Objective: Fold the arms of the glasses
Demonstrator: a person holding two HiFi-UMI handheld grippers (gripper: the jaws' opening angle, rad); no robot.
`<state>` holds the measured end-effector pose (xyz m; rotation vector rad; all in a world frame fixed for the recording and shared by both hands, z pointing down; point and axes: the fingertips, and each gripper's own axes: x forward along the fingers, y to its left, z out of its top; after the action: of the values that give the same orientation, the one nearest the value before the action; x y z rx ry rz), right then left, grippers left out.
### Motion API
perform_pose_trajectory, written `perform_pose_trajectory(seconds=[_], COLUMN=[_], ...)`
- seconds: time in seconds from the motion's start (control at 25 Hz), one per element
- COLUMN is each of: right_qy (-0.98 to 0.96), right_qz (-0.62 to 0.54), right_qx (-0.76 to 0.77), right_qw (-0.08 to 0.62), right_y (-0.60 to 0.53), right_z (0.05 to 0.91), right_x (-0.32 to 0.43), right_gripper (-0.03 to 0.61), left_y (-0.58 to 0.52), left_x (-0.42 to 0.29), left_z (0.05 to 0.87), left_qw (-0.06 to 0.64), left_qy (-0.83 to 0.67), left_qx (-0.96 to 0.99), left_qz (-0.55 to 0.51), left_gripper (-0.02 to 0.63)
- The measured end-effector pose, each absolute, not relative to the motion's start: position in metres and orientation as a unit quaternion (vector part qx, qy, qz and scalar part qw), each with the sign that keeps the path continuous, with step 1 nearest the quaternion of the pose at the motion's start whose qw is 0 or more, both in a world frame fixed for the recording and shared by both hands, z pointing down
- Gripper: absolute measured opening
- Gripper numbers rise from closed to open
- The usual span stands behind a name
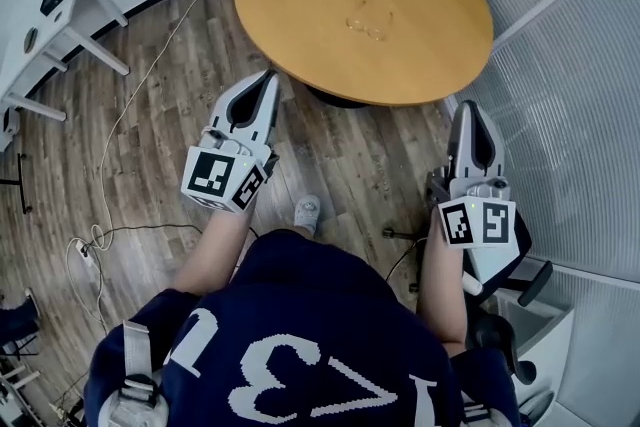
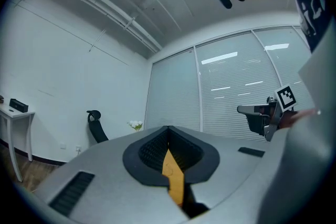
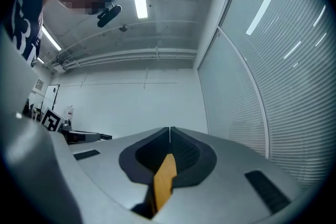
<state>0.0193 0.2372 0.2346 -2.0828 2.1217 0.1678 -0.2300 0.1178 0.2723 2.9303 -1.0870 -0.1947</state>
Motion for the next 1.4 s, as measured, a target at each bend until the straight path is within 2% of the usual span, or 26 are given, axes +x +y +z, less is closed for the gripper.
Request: perform_pose_trajectory(seconds=[0.68, 1.12, 1.28, 1.4], right_qy=[0.735, 0.788, 0.795, 0.798], right_qz=[0.055, 0.063, 0.048, 0.040], right_qx=[-0.671, -0.609, -0.600, -0.597], right_qw=[0.082, 0.072, 0.075, 0.076], right_y=[0.081, -0.063, -0.096, -0.112], right_z=[0.242, 0.217, 0.225, 0.235], right_x=[0.105, 0.199, 0.221, 0.226], right_gripper=[0.028, 0.028, 0.028, 0.028], left_y=[-0.020, -0.140, -0.162, -0.174], left_x=[-0.132, -0.045, -0.029, -0.024], left_z=[0.296, 0.305, 0.309, 0.311], left_qw=[0.014, 0.059, 0.087, 0.080], left_qy=[-0.346, -0.416, -0.427, -0.430], left_qx=[0.937, 0.905, 0.897, 0.896], left_qz=[-0.049, -0.063, -0.072, -0.068], left_gripper=[0.015, 0.015, 0.015, 0.015])
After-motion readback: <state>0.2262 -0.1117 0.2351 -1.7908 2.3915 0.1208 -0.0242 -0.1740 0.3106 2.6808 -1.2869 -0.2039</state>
